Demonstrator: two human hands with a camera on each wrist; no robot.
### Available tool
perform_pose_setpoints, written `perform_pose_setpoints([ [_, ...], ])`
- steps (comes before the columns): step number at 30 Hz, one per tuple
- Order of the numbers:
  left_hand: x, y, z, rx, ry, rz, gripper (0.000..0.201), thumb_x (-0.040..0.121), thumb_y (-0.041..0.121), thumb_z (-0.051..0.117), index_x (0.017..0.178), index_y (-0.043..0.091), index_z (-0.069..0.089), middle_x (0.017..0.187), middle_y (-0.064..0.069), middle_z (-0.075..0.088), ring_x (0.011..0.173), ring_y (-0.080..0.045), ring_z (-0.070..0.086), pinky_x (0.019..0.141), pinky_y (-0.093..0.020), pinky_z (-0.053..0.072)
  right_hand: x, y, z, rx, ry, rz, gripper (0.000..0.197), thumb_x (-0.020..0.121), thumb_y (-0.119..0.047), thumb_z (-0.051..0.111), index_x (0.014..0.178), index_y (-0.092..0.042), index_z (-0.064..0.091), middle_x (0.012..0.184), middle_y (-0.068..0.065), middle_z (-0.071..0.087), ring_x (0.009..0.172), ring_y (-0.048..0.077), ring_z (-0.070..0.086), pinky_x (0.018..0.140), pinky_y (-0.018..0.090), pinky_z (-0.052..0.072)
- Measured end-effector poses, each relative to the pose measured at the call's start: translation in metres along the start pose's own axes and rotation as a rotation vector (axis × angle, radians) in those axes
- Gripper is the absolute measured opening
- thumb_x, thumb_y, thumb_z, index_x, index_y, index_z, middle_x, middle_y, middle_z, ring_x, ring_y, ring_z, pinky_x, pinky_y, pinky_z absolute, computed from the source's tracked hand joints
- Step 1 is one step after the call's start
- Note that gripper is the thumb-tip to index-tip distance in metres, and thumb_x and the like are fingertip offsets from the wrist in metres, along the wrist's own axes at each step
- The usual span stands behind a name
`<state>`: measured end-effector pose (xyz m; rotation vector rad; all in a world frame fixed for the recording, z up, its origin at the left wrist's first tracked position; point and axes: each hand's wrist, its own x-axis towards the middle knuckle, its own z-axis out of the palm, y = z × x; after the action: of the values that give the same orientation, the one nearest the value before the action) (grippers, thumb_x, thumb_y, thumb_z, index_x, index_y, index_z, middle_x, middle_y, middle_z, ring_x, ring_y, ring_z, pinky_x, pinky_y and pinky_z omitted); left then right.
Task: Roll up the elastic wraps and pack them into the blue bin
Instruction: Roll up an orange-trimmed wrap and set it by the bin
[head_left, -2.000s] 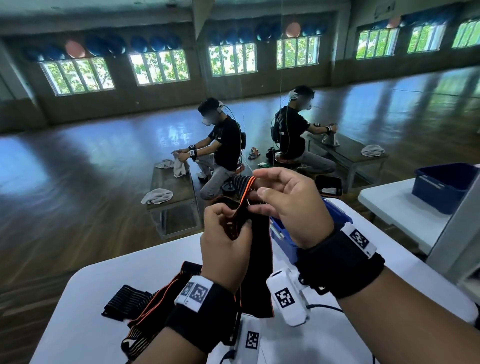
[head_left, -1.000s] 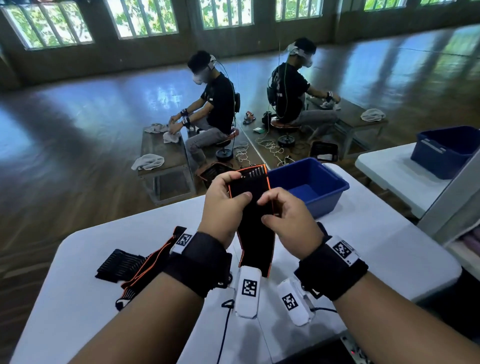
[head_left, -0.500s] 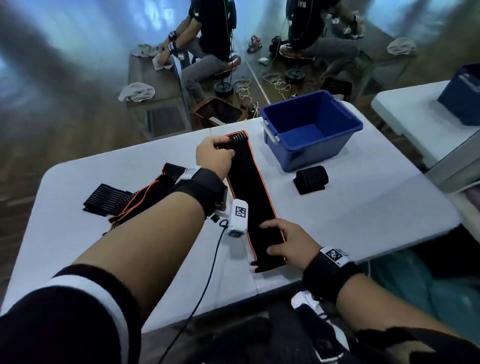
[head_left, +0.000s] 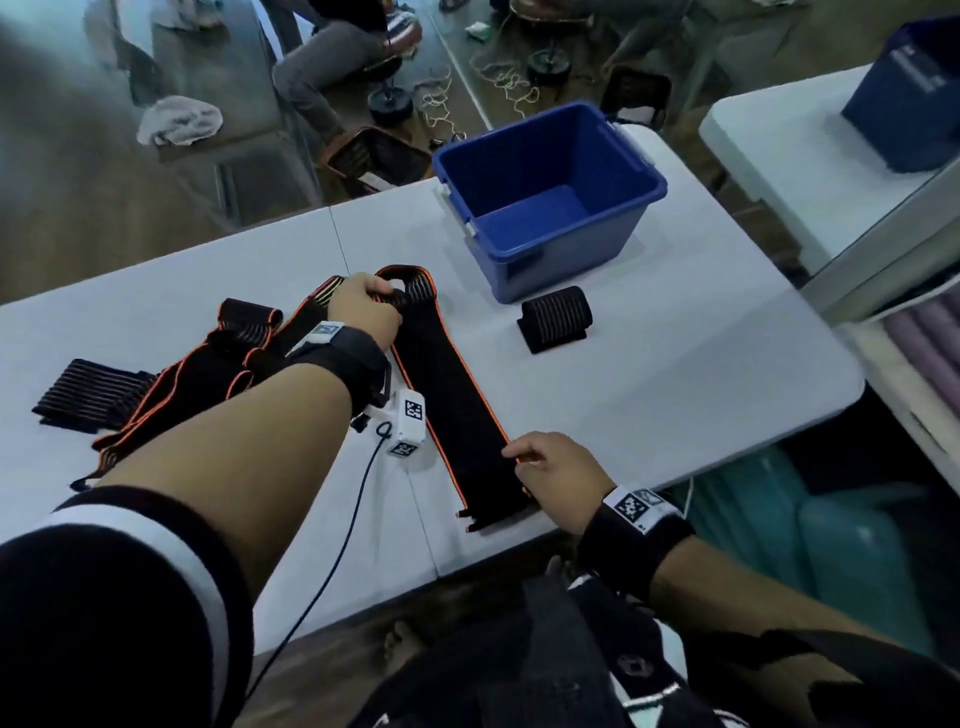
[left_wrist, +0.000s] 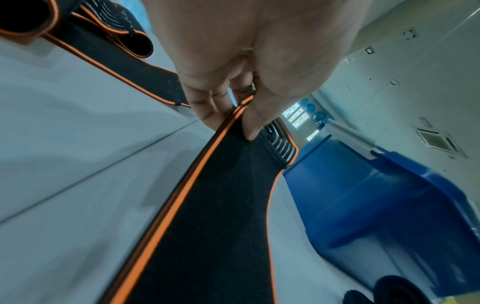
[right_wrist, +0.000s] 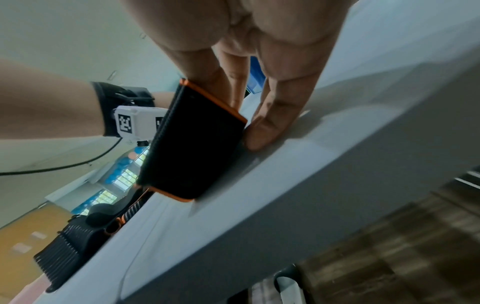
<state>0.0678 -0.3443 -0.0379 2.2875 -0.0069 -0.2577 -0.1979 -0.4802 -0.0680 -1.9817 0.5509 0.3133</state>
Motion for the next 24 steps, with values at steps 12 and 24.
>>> perform_pose_setpoints([
  [12, -0.061, -0.044, -0.025, 0.226, 0.043, 0.021, 0.019, 0.087, 0.014, 0.057, 0.099, 0.027, 0.061, 0.105, 0.001, 0.067, 0.097, -0.021, 0.065, 0.087, -0.032, 0.050, 0.016, 0.012, -0.031, -0.108, -0.210, -0.185, 0.045, 0.084, 0.002, 0.042, 0.111, -0.025, 0.066, 0.103, -0.007, 0.066, 0.098, 0.004, 0.063, 0.084, 0.008, 0.046],
  [24, -0.225, -0.085, 0.002, 0.103, -0.249, -0.104, 0.040, 0.075, 0.003, 0.077, 0.096, 0.037, 0.071, 0.083, 0.018, 0.069, 0.075, 0.003, 0.064, 0.077, -0.014, 0.051, 0.021, 0.008, -0.036, -0.322, -0.315, -0.321, 0.043, 0.079, -0.017, 0.077, 0.120, -0.023, 0.064, 0.105, -0.011, 0.058, 0.084, 0.005, 0.058, 0.079, 0.013, 0.044],
])
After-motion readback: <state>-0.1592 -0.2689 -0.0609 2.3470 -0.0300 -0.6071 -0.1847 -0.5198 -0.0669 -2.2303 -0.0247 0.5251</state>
